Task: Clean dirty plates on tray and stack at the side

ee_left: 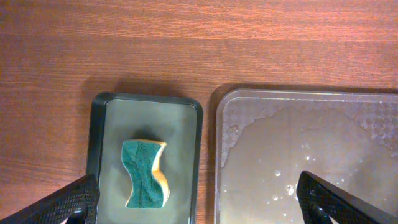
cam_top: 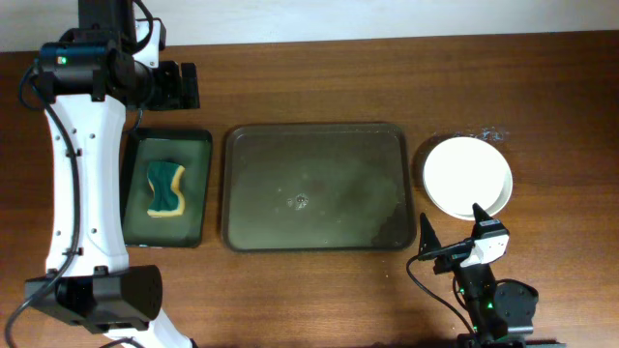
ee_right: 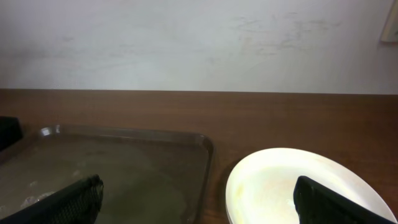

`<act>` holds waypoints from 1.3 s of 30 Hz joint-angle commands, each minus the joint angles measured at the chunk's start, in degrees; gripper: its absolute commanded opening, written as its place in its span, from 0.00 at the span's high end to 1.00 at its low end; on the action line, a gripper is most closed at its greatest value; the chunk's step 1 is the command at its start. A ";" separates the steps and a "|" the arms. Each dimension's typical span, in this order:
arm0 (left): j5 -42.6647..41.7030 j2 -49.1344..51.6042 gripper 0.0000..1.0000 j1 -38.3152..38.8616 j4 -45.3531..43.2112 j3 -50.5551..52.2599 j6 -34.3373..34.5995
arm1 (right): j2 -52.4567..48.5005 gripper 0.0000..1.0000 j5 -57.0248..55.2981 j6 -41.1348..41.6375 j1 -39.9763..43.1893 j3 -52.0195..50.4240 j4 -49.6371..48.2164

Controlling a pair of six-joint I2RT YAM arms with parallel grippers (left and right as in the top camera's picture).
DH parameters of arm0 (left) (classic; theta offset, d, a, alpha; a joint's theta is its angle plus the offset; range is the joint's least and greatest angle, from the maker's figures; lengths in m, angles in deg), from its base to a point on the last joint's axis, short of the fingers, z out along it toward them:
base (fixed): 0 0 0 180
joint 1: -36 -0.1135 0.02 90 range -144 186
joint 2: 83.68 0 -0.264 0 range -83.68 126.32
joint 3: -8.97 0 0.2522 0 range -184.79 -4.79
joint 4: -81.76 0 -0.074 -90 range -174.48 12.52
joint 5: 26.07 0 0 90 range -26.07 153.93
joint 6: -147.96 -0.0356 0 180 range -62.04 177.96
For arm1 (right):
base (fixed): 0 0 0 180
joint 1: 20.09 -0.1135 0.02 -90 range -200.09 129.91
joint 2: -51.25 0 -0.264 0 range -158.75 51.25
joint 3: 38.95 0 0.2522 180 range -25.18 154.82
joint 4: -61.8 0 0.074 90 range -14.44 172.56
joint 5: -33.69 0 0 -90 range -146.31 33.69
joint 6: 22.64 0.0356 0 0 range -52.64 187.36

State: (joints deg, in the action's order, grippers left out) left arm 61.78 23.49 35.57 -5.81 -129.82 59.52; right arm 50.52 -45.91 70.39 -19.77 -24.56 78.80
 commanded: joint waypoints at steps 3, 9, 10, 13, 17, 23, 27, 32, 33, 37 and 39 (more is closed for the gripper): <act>-0.42 0.26 0.01 0.00 0.02 -0.04 0.57 | 0.55 0.02 -0.50 0.39 -0.42 -0.31 0.42; -0.42 0.26 0.01 -0.02 0.02 -0.04 0.57 | 0.55 0.02 -0.50 0.39 -0.42 -0.31 0.42; -0.42 0.26 0.01 -0.15 0.02 -0.04 0.57 | 0.55 0.02 -0.50 0.39 -0.42 -0.31 0.44; -0.42 0.26 0.01 -0.48 0.02 0.09 0.57 | 0.55 0.02 -0.50 0.39 -0.42 -0.31 0.42; -0.42 0.15 0.01 -0.48 0.02 0.22 0.57 | 0.55 0.01 -0.50 0.39 -0.42 -0.31 0.42; -0.42 -2.05 0.00 -0.48 0.02 0.24 0.57 | 0.55 0.02 -0.50 0.39 -0.42 -0.31 0.42; -0.42 -5.38 0.01 -0.46 0.00 0.76 0.57 | 0.55 0.02 -0.50 0.39 -0.42 -0.31 0.42; -0.42 -12.07 0.00 0.61 0.00 7.72 0.57 | 0.55 0.02 -0.50 0.39 -0.42 -0.31 0.42; -0.42 -13.60 0.01 1.07 -0.02 9.84 0.57 | 0.55 0.02 -0.50 0.39 -0.42 -0.31 0.42; -0.42 -22.32 0.01 3.26 -0.07 23.34 0.57 | 0.55 0.02 -0.50 0.39 -0.42 -0.31 0.42; -0.42 -26.69 0.01 3.67 -0.02 30.56 0.57 | 0.55 0.02 -0.50 0.39 -0.42 -0.31 0.42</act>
State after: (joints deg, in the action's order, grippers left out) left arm 61.62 3.04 38.37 -5.98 -109.30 59.52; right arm 50.56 -46.09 70.36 -19.77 -24.56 78.80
